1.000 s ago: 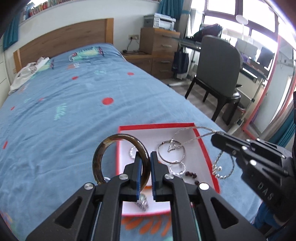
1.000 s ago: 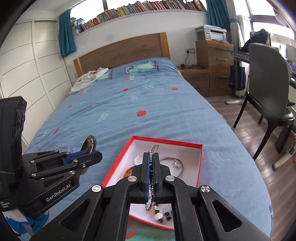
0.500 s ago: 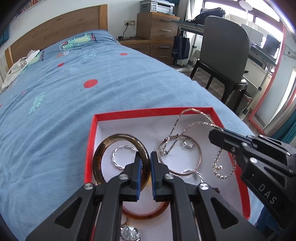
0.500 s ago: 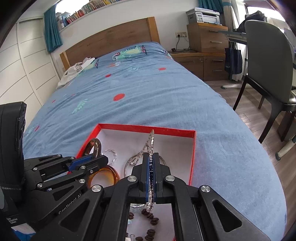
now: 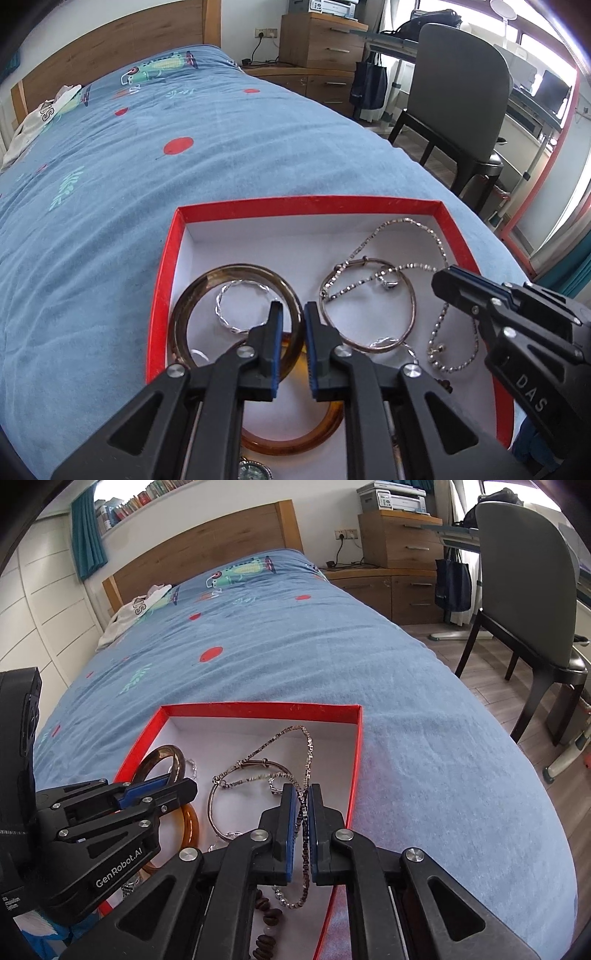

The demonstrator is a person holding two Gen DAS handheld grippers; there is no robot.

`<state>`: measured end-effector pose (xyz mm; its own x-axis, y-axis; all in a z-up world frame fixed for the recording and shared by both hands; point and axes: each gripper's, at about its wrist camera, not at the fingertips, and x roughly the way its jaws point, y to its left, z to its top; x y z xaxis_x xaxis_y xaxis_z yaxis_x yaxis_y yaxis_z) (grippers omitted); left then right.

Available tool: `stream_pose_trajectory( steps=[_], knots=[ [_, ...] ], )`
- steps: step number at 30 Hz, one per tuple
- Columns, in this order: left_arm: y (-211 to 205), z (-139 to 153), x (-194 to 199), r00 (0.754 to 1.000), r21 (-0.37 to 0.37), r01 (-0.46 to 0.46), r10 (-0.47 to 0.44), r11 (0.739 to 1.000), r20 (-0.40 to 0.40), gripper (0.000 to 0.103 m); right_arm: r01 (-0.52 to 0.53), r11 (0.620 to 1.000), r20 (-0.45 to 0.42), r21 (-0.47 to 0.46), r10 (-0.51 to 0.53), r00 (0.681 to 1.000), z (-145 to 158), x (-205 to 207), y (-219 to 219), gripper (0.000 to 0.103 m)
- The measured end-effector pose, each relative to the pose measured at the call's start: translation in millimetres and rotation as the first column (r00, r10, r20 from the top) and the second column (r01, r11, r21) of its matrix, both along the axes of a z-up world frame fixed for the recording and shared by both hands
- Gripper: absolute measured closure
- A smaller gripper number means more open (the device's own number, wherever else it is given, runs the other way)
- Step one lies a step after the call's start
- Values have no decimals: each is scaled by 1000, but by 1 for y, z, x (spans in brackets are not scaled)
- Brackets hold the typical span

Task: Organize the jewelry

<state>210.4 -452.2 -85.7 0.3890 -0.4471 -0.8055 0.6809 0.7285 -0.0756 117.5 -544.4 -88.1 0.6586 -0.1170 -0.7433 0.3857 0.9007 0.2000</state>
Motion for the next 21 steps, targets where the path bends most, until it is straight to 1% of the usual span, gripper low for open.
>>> stream_pose_trajectory(
  steps=[2,6,9,10,11,13,19,21],
  knots=[
    [1,-1,2,1000,0,-14,14,1000,-9,80,-5,1000,-2,-4,5,1000,0,0,3,90],
    [6,0,5,1000,-10,-23,23,1000,-22,78,-17,1000,-5,-24,17,1000,2,0,9,79],
    [10,5,4,999,-26,-23,22,999,-25,76,-19,999,-3,-32,19,1000,6,-2,13,72],
    [12,7,4,999,-33,-22,21,999,-25,74,-17,999,-2,-36,17,1000,7,-3,13,69],
    [14,11,3,999,-43,-20,19,999,-25,70,-12,999,-1,-39,12,1000,9,-5,13,64],
    [18,19,-1,1000,-58,-19,18,998,-17,69,-2,999,7,-37,3,1000,14,-9,12,63],
    [37,44,-15,1000,-78,-28,28,997,4,68,14,999,33,-42,-13,999,34,-24,15,61],
    [50,54,-24,999,-77,-45,47,996,17,67,17,999,44,-47,-15,999,44,-31,20,57]
  ],
)
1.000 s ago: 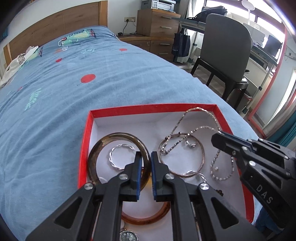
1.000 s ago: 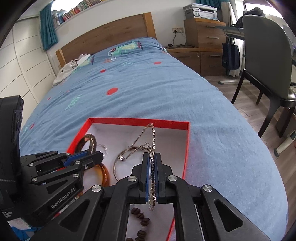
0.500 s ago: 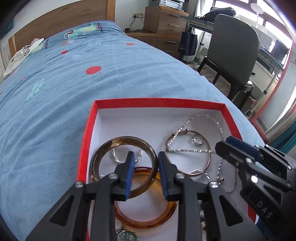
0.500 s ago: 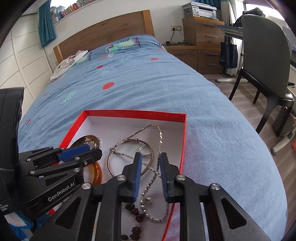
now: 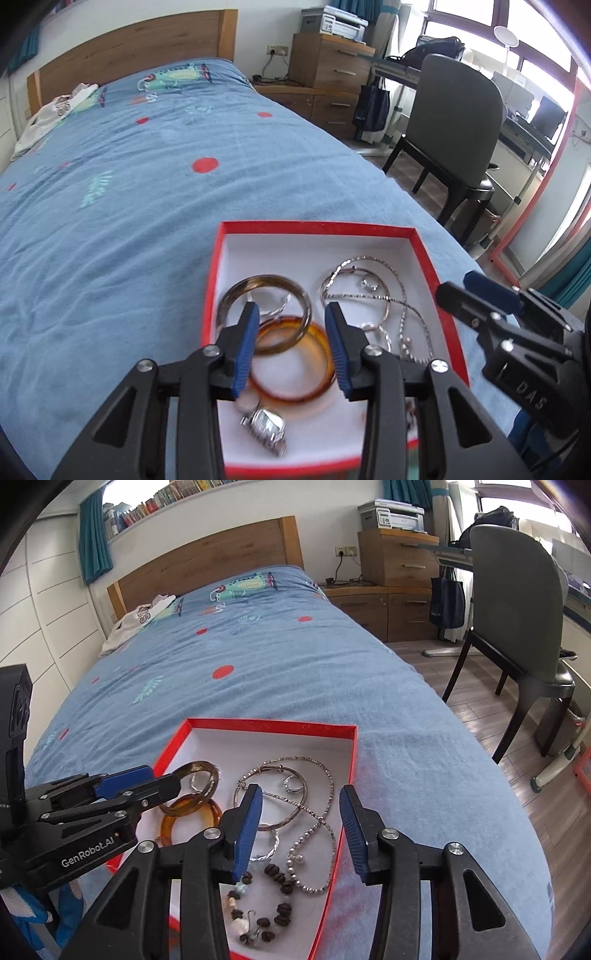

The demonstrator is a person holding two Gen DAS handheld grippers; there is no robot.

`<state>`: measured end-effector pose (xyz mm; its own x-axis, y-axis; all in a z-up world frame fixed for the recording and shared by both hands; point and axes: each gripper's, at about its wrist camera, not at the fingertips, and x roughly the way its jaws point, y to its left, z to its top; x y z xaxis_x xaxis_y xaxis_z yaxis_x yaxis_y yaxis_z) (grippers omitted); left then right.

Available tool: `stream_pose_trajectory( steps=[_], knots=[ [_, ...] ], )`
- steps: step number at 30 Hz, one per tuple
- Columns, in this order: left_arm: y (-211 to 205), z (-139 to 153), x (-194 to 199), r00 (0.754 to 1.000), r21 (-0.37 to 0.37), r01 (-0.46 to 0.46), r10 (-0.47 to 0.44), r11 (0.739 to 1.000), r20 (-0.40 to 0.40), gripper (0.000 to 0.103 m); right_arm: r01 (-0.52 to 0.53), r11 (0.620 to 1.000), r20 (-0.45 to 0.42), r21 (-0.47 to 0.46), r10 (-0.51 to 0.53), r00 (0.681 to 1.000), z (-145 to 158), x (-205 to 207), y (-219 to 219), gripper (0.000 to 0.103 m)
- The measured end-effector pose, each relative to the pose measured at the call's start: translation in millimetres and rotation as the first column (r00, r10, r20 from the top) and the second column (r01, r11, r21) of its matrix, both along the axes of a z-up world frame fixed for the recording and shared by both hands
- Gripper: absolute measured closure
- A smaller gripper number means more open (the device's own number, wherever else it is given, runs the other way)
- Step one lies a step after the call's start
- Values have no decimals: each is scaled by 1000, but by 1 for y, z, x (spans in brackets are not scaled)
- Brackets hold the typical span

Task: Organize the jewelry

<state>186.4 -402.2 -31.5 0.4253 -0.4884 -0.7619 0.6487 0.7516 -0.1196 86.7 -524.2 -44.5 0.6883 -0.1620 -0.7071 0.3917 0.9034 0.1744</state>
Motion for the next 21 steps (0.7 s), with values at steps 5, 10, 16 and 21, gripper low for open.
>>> stream_pose_trajectory(
  steps=[5,10,16,21],
  knots=[
    [34,22,-21,997,22,-63,62,998,42,63,-17,1000,20,-13,17,1000,23,-16,21,54],
    [79,47,-46,987,26,-139,136,990,84,63,-54,998,37,-26,55,998,46,-37,53,49],
    [138,72,-86,968,14,-228,225,974,114,62,-84,996,57,-35,86,995,68,-69,102,43],
    [188,89,-121,943,8,-298,293,955,155,62,-106,993,75,-57,111,991,85,-93,145,28]
  ],
)
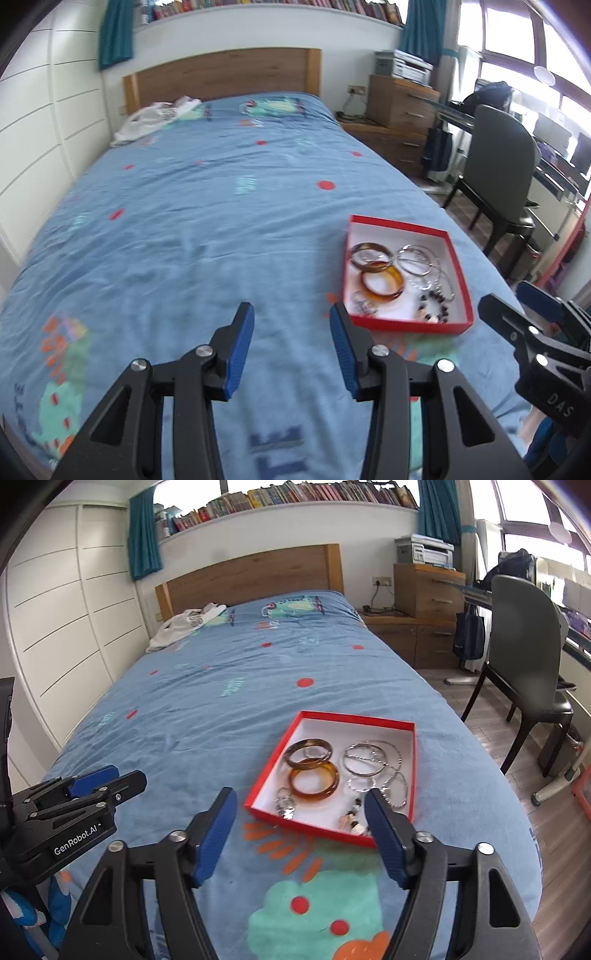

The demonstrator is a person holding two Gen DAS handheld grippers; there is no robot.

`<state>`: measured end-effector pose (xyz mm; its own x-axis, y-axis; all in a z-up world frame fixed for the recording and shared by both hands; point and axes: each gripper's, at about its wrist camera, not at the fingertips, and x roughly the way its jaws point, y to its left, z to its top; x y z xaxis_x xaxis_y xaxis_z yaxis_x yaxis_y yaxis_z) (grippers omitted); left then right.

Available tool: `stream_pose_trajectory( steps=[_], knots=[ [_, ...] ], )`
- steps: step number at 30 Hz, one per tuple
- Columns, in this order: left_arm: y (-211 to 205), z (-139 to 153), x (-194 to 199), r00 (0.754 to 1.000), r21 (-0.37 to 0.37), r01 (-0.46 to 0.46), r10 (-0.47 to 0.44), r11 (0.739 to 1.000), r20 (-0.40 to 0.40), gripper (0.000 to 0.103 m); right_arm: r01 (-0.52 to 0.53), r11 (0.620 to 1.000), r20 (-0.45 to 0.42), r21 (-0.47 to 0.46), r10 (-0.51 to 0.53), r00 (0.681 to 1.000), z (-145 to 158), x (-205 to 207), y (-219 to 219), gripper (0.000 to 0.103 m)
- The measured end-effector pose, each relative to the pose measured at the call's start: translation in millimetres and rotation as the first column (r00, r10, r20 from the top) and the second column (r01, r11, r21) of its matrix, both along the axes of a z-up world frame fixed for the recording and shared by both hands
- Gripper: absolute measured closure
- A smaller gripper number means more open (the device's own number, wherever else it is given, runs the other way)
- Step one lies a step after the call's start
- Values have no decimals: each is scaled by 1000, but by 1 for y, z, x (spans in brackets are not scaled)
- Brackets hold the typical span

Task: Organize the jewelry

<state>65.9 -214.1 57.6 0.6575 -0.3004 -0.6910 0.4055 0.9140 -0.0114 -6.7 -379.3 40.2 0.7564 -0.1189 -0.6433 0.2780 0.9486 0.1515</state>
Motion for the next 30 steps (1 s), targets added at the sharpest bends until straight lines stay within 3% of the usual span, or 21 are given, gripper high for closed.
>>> stream_pose_trajectory(
  steps=[4,7,12,30],
  knots=[
    [42,12,-24,997,10,-70,70,997,39,61,-14,1000,27,-21,15,1000,12,-19,31,22],
    [68,17,-38,990,14,-123,122,992,67,54,-19,999,45,-29,20,999,19,-30,48,12],
    [113,24,-61,975,-15,-200,200,980,100,50,-33,998,58,-52,36,998,24,-46,70,3],
    [151,20,-91,959,-20,-256,257,966,117,46,-74,991,44,-110,79,996,11,-77,111,1]
  ],
)
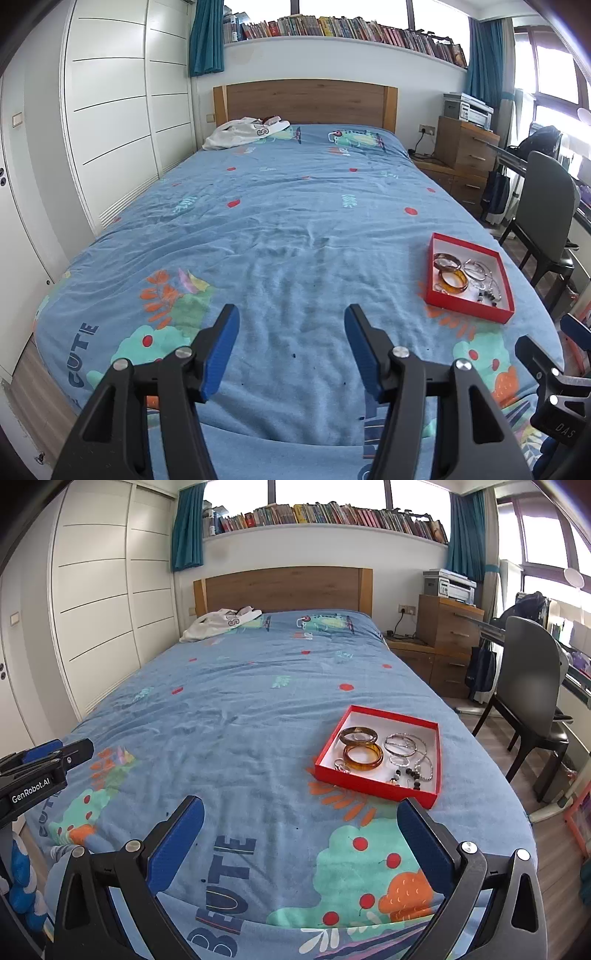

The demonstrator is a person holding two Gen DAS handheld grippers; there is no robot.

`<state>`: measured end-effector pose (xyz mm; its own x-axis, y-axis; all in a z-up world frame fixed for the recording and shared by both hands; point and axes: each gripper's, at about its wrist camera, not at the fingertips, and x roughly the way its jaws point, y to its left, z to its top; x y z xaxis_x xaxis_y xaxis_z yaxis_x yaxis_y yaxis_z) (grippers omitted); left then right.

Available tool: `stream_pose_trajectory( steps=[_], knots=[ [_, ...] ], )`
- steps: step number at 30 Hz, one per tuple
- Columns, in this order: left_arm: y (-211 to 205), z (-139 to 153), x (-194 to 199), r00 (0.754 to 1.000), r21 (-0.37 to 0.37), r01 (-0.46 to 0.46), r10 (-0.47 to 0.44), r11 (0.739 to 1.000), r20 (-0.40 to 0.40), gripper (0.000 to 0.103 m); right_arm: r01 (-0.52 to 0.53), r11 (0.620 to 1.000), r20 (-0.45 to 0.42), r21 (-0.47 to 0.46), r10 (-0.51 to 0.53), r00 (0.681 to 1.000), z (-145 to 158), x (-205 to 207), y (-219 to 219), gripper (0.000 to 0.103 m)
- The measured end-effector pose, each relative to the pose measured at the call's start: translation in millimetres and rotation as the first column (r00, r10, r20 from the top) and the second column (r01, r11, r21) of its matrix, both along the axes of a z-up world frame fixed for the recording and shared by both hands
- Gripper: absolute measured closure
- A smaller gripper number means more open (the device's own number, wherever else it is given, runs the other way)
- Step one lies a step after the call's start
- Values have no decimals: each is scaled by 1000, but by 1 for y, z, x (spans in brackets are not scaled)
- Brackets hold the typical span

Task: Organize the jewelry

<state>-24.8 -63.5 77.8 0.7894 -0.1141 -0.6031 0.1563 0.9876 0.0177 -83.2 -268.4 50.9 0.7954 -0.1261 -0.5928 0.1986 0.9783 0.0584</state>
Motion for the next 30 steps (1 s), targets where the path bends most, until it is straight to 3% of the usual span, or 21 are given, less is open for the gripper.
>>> stream_pose_trajectory(
  steps=[9,30],
  knots=[
    [-3,-20,10,998,20,-15,16,1000,-52,45,-14,1000,3,-8,14,1000,-8,2,2,1],
    [3,-31,16,997,46,-46,49,998,-66,45,-27,1000,-9,8,27,1000,-20,11,0,1]
  ],
)
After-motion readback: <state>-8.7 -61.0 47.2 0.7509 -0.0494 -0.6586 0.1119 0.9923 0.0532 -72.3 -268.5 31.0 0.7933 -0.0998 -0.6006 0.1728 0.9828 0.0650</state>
